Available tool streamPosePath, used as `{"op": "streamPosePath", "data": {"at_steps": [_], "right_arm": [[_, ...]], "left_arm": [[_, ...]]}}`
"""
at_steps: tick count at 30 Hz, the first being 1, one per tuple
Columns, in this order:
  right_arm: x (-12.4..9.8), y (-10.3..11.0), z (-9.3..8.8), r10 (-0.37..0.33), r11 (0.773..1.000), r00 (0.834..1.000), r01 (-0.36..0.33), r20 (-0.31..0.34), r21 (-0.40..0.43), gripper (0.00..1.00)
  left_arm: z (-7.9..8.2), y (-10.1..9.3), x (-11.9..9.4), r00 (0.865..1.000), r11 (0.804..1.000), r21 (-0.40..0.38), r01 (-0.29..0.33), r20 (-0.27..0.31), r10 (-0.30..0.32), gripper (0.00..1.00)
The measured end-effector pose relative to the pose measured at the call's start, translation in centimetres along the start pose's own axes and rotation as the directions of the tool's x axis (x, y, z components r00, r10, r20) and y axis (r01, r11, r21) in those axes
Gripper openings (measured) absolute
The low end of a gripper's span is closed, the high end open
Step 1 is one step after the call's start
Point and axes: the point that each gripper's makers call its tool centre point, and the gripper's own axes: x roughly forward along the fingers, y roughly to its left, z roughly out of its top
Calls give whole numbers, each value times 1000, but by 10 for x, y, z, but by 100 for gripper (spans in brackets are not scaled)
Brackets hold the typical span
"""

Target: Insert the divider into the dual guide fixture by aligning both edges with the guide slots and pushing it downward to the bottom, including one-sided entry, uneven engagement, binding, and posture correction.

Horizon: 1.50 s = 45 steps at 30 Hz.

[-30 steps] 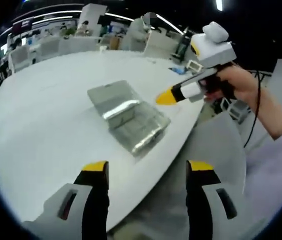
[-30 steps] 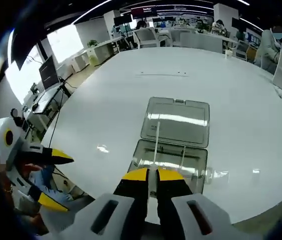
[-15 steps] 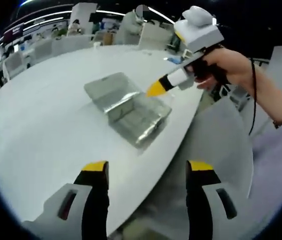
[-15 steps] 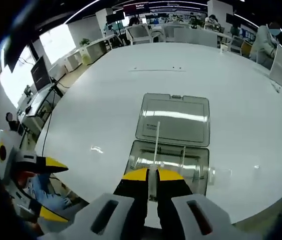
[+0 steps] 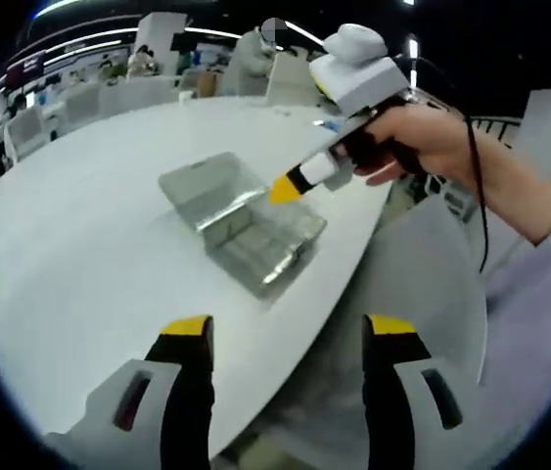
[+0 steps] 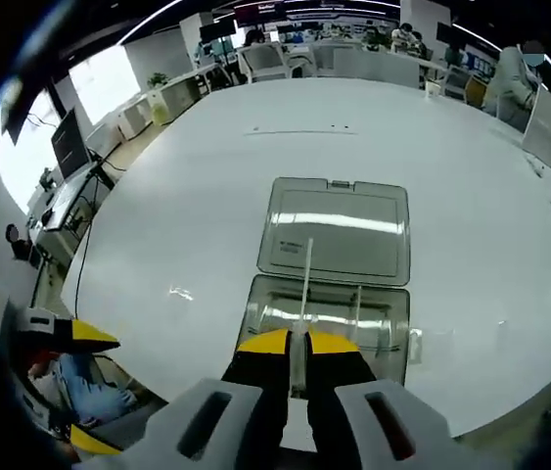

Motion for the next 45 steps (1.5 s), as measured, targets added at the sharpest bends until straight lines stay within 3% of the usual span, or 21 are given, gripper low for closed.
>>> {"op": "streamPosePath", "data": {"at_steps": [11, 22, 45], "right_arm": [[15, 1, -10, -14, 999, 1000, 15, -18, 32, 0], [27, 0, -16, -46, 999, 998, 46, -38, -2, 0], [42, -2, -27, -42, 999, 995, 42, -94, 2, 0]], "left_arm": [[-5, 0, -2, 1000, 1000, -13, -11, 2, 11, 59], [-5, 6, -5, 1000, 999, -27, -19, 11, 19, 58], [-5, 17, -6, 999, 998, -51, -29, 15, 30, 57]]}}
